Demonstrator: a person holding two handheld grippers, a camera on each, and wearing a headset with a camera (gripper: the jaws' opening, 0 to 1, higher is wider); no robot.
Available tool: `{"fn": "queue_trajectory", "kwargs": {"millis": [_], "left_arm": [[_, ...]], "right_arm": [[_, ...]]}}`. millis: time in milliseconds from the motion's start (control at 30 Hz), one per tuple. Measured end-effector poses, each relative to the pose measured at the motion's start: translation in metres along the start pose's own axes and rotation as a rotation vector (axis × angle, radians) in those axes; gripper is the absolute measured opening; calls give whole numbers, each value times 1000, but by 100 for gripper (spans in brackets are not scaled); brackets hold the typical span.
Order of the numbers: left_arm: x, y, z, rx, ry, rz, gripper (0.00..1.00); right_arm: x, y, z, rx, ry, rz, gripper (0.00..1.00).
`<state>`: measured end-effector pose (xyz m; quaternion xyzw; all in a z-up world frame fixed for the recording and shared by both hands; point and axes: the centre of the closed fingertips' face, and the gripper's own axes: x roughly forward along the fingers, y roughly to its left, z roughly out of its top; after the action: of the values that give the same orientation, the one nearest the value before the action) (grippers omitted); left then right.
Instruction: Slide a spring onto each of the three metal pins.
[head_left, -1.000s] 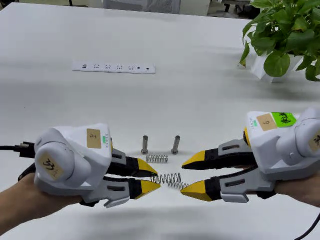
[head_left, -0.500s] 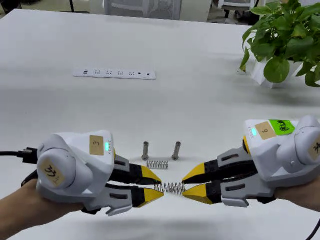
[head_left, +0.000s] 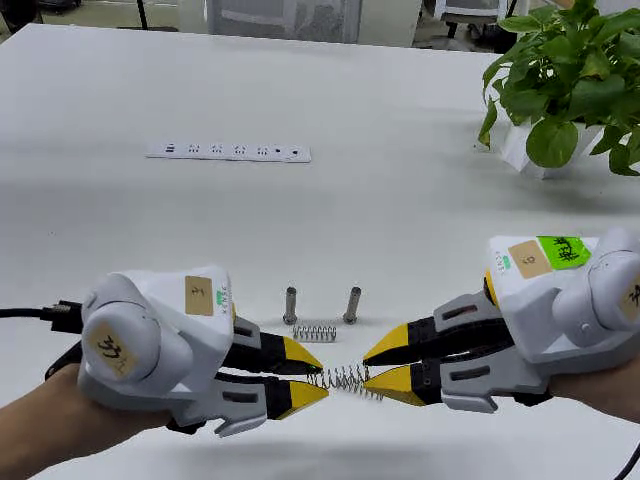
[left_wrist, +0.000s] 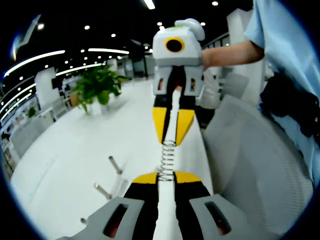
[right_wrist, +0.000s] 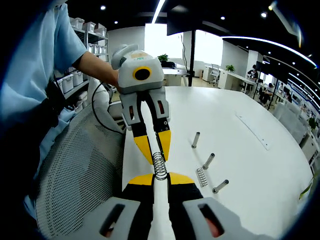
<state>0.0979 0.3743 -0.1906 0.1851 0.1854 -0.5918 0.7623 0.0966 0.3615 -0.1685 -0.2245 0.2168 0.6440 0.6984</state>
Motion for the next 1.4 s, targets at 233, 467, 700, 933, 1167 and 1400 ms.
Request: {"fn": "queue_trajectory", "kwargs": {"millis": [233, 467, 700, 933, 1167, 1400], "left_arm": [[1, 0, -1, -7, 2, 8, 10], [0, 0, -4, -26, 0, 15, 10], [-1, 3, -5, -40, 2, 27, 10], [-1, 7, -7, -65, -8, 41, 10], [3, 11, -7, -80, -14, 49, 10], [10, 14, -2, -86, -33, 57, 9]], "right_arm": [[1, -1, 10, -60, 23, -10, 11], [5, 2, 17, -124, 54, -11, 11], [12, 0, 28, -177, 59, -19, 11], [17, 0, 33, -244, 84, -32, 11], [20, -2, 34, -309, 127, -37, 11], [22, -4, 36, -346, 146, -34, 7]]}}
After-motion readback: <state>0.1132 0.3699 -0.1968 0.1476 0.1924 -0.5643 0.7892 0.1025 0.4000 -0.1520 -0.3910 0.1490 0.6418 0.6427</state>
